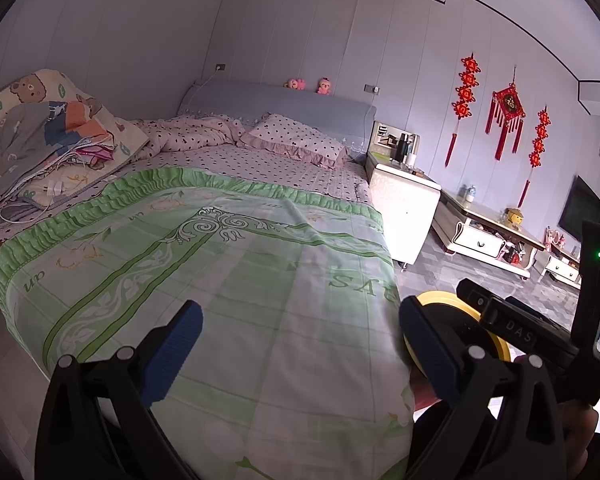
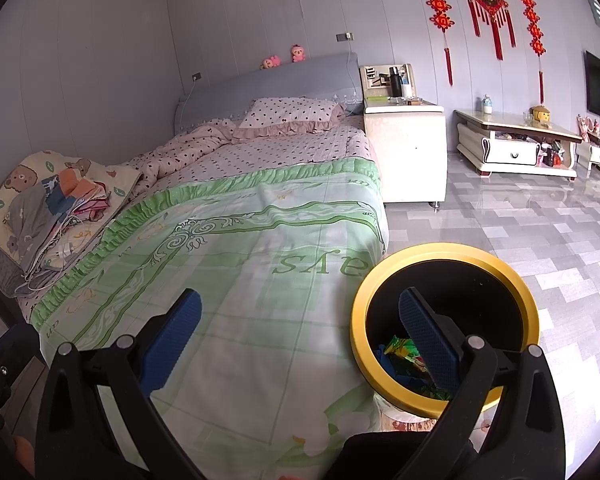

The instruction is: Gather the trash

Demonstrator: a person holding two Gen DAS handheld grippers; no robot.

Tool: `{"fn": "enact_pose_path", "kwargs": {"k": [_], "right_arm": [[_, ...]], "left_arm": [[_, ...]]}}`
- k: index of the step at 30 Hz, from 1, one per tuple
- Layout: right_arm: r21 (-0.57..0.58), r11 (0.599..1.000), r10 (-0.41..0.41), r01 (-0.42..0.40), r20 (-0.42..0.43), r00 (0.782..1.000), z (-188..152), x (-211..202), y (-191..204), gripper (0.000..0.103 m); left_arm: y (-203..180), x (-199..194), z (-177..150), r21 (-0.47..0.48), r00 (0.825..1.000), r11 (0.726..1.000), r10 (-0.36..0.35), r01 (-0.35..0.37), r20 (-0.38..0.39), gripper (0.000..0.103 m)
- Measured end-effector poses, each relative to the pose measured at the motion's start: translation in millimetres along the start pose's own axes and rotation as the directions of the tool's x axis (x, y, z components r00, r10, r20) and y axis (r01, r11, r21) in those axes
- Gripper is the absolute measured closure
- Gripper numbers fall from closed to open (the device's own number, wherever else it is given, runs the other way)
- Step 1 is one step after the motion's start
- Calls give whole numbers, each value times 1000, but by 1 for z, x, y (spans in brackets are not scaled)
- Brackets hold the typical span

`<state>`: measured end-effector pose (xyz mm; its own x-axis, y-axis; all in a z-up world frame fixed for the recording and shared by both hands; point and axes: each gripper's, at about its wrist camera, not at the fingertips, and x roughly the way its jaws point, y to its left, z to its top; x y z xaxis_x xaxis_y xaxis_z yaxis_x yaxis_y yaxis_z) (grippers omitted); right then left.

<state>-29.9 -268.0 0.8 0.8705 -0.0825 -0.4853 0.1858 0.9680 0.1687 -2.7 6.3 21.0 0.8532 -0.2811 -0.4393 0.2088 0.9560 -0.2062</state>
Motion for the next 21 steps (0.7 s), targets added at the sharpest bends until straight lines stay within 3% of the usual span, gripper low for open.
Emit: {"fn": "enact_pose_path", "kwargs": {"k": [21], "right_arm": [[3, 1000, -1, 1, -2, 1000, -1, 1, -1, 8]], "left_arm": [[-1, 0, -3, 5, 1000, 1000, 1, -1, 5, 8]]}}
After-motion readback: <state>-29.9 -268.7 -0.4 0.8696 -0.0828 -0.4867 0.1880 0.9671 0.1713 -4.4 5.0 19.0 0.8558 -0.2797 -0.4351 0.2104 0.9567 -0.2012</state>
